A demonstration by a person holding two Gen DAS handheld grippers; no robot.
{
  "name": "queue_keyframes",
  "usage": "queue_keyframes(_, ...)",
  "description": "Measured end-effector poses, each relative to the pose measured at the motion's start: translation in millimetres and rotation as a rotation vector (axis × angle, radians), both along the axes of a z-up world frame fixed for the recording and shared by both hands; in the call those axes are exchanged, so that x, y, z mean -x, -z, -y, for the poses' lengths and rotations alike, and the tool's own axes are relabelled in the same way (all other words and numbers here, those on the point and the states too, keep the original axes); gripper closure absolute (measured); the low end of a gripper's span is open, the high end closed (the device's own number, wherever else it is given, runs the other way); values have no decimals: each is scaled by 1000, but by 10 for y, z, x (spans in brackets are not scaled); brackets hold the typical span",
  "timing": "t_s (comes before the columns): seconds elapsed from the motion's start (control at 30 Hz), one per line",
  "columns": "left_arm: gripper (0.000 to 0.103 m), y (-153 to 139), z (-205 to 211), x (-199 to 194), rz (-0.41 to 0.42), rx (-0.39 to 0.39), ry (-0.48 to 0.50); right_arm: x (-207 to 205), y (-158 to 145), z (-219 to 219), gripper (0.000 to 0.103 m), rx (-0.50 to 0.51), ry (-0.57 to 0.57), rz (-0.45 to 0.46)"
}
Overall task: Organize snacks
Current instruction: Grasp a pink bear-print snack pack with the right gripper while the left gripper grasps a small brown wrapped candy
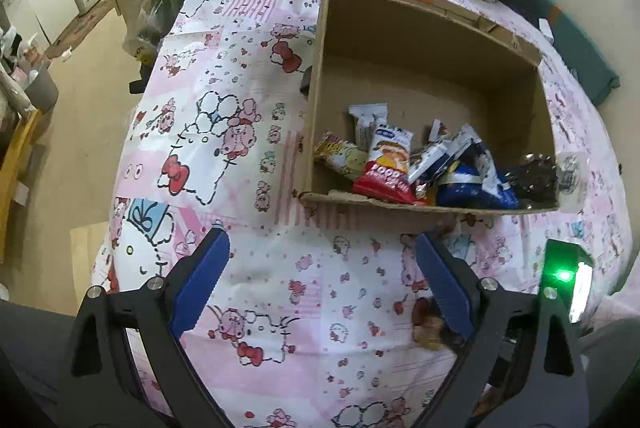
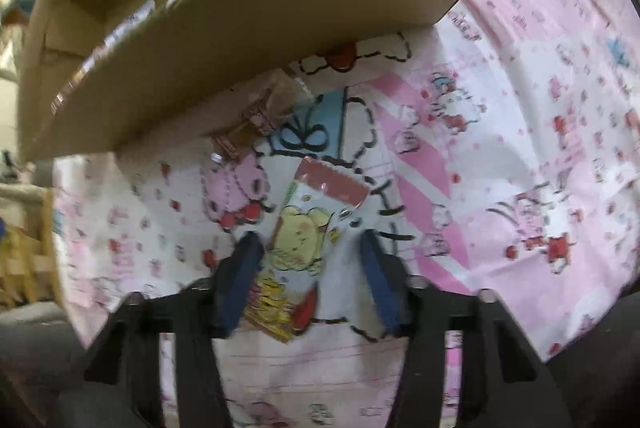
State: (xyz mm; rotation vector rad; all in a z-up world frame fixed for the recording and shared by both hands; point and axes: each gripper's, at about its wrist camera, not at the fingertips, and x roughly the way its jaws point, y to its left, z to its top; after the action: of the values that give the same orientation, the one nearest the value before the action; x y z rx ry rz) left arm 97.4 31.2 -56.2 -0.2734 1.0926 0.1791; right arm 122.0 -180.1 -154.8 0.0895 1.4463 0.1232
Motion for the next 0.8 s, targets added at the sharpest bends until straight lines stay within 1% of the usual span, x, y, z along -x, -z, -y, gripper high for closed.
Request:
queue_keyframes(0.03,11,17,-5,-2,-8,1,1,1,-6,25,72,-12,-14,-2)
queue_keyframes(0.1,11,53,-10,-9,-24,15,1,-12,-50,140,73,-51,-25,-21)
queue_keyframes(0.17,11,83,24,-24,-37,22,15,-25,-147,280,73,-102,-12,-22)
queue_keyframes(0.23,11,124,104,-47,-54,22,54,-36,-338,444,73,-174,0,6)
queue_keyframes(0.27,11,163,161,-78,-75,37,95,-42,-445,522,73,-212,5,26)
queue_keyframes(0.33,11,221,224,-120,-98,64,140,-40,-704,714,73,-269,12,88)
queue_keyframes(0.4,11,289,325,-165,-119,66,185,-23,-949,910,73,-310,13,153)
queue_keyframes(0.47,11,361,471,-234,-145,47,241,11,-1079,1078,73,-328,23,195)
queue_keyframes(0.5,11,398,559,-267,-159,44,272,17,-1107,1179,73,-355,47,202)
queue_keyframes(0.57,11,452,722,-309,-160,40,313,9,-1096,1272,73,-400,93,204)
queue_keyframes(0.6,11,483,806,-339,-158,27,325,10,-1066,1221,73,-402,104,208)
queue_keyframes(0.63,11,510,870,-369,-155,16,331,-4,-1046,1273,73,-406,131,211)
queue_keyframes(0.73,14,643,1109,-474,-129,-38,366,-57,-928,1349,73,-467,222,181)
queue_keyframes(0.8,15,740,1230,-537,-121,-76,377,-57,-910,1380,73,-495,250,177)
